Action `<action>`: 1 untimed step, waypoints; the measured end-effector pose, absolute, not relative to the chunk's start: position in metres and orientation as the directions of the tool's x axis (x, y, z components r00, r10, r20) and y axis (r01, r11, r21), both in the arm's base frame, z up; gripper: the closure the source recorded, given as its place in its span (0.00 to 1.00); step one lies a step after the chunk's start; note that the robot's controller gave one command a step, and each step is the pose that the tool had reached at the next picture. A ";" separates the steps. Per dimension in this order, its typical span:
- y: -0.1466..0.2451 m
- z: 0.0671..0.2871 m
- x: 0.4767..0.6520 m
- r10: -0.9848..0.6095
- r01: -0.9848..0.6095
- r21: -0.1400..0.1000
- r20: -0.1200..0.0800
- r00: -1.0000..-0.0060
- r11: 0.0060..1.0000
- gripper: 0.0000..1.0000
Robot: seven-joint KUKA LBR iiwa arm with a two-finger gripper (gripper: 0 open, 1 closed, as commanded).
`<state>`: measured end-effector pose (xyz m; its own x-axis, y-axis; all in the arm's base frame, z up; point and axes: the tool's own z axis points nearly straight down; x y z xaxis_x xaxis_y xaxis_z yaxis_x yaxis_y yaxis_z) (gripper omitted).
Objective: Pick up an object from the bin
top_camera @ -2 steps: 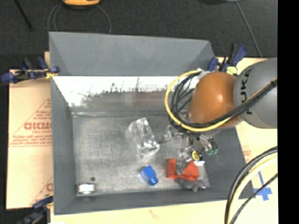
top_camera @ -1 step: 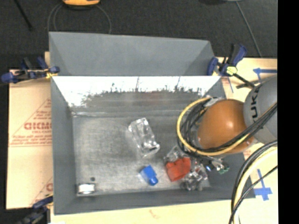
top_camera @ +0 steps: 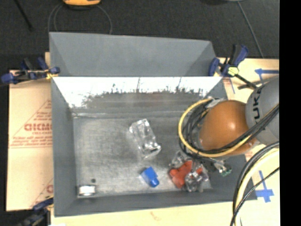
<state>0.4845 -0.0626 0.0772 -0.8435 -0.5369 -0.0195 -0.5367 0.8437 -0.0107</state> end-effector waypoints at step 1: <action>-0.078 0.205 0.487 -0.702 -0.702 -0.007 -0.005 -0.712 0.712 1.00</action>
Offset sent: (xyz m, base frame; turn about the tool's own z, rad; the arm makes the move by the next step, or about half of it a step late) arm 0.0003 -0.0140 0.1248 -0.2136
